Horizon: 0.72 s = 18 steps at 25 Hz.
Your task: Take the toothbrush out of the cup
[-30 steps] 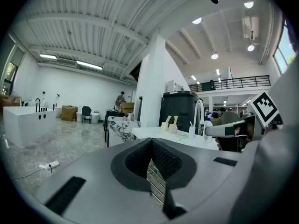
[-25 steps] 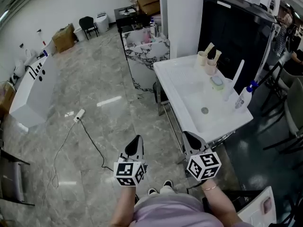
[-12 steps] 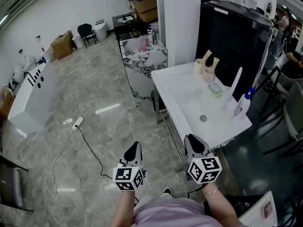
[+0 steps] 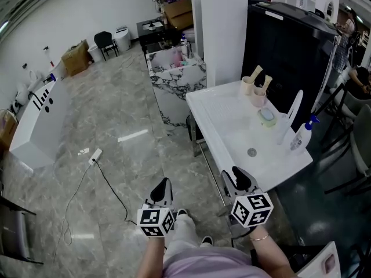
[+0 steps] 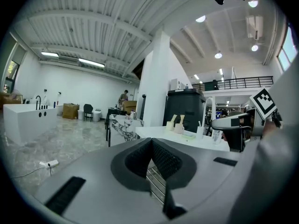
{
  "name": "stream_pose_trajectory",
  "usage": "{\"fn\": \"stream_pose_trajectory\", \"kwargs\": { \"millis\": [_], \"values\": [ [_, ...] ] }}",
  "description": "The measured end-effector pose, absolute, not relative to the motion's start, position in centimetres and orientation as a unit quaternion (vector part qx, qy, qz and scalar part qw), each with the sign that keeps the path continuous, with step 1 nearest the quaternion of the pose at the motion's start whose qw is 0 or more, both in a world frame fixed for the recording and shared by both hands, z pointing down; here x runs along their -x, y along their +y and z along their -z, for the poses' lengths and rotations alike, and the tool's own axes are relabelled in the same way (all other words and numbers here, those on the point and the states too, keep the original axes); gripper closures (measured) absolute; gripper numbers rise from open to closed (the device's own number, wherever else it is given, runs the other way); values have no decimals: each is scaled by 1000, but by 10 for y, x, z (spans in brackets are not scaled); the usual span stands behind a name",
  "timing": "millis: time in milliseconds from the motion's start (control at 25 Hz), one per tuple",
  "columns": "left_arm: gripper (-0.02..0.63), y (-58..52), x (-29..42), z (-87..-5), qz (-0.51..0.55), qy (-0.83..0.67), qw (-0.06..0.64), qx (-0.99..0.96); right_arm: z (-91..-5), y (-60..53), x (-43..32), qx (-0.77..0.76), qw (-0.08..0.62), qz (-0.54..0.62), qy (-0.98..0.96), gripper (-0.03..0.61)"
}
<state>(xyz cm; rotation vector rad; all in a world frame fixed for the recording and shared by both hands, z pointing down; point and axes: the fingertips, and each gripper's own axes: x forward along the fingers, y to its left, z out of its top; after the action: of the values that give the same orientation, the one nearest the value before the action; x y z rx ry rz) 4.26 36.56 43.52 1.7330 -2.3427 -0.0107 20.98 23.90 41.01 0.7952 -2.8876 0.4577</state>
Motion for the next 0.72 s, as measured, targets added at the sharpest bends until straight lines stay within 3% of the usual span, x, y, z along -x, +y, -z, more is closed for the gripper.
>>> {"fn": "stream_pose_trajectory", "kwargs": {
  "millis": [720],
  "values": [
    [614, 147, 130, -443, -10, -708, 116, -696, -401, 63, -69, -411, 44, -164, -896, 390]
  ]
}}
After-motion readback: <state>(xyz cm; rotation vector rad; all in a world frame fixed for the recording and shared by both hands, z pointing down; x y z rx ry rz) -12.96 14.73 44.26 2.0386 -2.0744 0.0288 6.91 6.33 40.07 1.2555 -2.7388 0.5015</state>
